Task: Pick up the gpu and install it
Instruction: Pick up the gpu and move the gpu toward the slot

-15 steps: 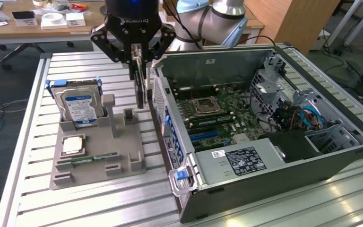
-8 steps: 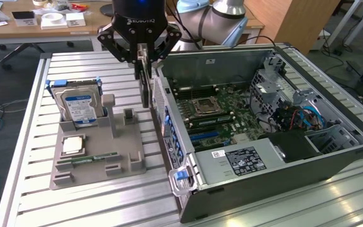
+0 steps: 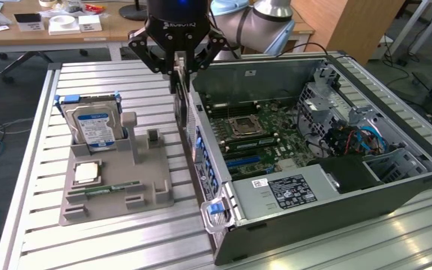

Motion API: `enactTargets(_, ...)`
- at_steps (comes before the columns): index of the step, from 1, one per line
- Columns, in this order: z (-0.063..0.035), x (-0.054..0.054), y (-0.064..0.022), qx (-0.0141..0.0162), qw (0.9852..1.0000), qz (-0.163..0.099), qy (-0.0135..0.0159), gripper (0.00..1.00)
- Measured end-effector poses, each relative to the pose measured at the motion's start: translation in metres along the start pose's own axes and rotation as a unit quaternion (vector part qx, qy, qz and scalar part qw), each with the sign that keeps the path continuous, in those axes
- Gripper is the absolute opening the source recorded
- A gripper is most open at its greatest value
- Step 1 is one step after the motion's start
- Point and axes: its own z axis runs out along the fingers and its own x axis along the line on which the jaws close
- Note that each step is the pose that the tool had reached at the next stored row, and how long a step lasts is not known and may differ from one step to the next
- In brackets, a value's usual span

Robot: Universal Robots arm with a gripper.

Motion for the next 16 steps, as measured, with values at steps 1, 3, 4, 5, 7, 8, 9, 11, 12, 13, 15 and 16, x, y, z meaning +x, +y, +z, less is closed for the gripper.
enactTargets(1, 0.0001, -0.002, 0.0001, 0.0, 1.0, 0.0, 0.0, 0.27)
enactTargets(3, 0.0002, -0.005, 0.0003, -0.0001, 1.0, 0.0, -0.0001, 0.27)
enactTargets(4, 0.0002, -0.007, 0.0004, -0.0001, 1.0, 0.0, -0.0001, 0.27)
enactTargets(5, 0.0003, -0.009, 0.0005, -0.0001, 1.0, 0.0, -0.0001, 0.27)
enactTargets(7, 0.0004, -0.013, 0.0007, -0.0001, 1.0, 0.0, -0.0001, 0.27)
enactTargets(8, 0.0005, -0.014, 0.0008, -0.0001, 1.0, 0.0, -0.0001, 0.27)
enactTargets(9, 0.0004, -0.016, 0.0009, 0.0, 1.0, 0.0, 0.0, 0.27)
enactTargets(11, 0.0005, -0.02, 0.0011, 0.0, 1.0, 0.0, 0.0, 0.27)
enactTargets(12, 0.0006, -0.022, 0.0012, -0.0001, 1.0, 0.0, 0.0, 0.27)
enactTargets(13, 0.0006, -0.024, 0.0013, 0.0, 1.0, 0.0, 0.0, 0.27)
enactTargets(15, 0.0007, -0.028, 0.0015, 0.0, 1.0, 0.0, 0.0, 0.27)
enactTargets(16, 0.0008, -0.029, 0.0016, 0.0, 1.0, 0.0, -0.0001, 0.27)
